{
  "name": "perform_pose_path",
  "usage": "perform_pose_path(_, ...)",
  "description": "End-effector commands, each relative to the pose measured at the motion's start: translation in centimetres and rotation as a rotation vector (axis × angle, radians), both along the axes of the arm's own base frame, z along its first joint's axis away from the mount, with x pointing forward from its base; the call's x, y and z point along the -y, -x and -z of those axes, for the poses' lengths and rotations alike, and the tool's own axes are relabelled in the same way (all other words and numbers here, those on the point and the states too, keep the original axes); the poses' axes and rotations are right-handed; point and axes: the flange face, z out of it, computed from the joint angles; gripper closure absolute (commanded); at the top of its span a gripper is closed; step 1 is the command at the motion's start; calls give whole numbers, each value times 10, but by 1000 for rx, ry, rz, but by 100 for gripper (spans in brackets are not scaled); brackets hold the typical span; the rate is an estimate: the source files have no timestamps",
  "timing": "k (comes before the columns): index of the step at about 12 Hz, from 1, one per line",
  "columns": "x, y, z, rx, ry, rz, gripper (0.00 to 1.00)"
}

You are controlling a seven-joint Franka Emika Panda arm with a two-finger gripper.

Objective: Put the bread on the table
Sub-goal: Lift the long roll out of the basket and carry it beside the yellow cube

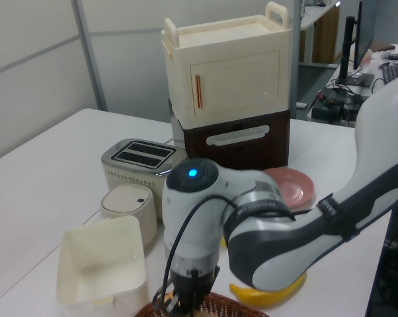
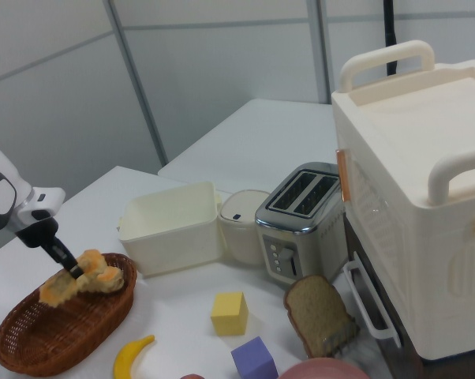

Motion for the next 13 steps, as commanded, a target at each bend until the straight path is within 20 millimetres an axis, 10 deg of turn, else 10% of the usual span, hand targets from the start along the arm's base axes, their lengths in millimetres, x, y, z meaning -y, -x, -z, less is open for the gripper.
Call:
perform_pose_path(1,37,-16,-2,27,50,52,85)
perform_pose_path(6,137,-84,-29,77,40,168,85)
perform_pose_path(11,167,-103,-17,58,52,192,79)
perform_pose_path(12,174,-105,-17,58,49,207,69)
perform_pose_path(13,179,-106,-17,57,48,214,19)
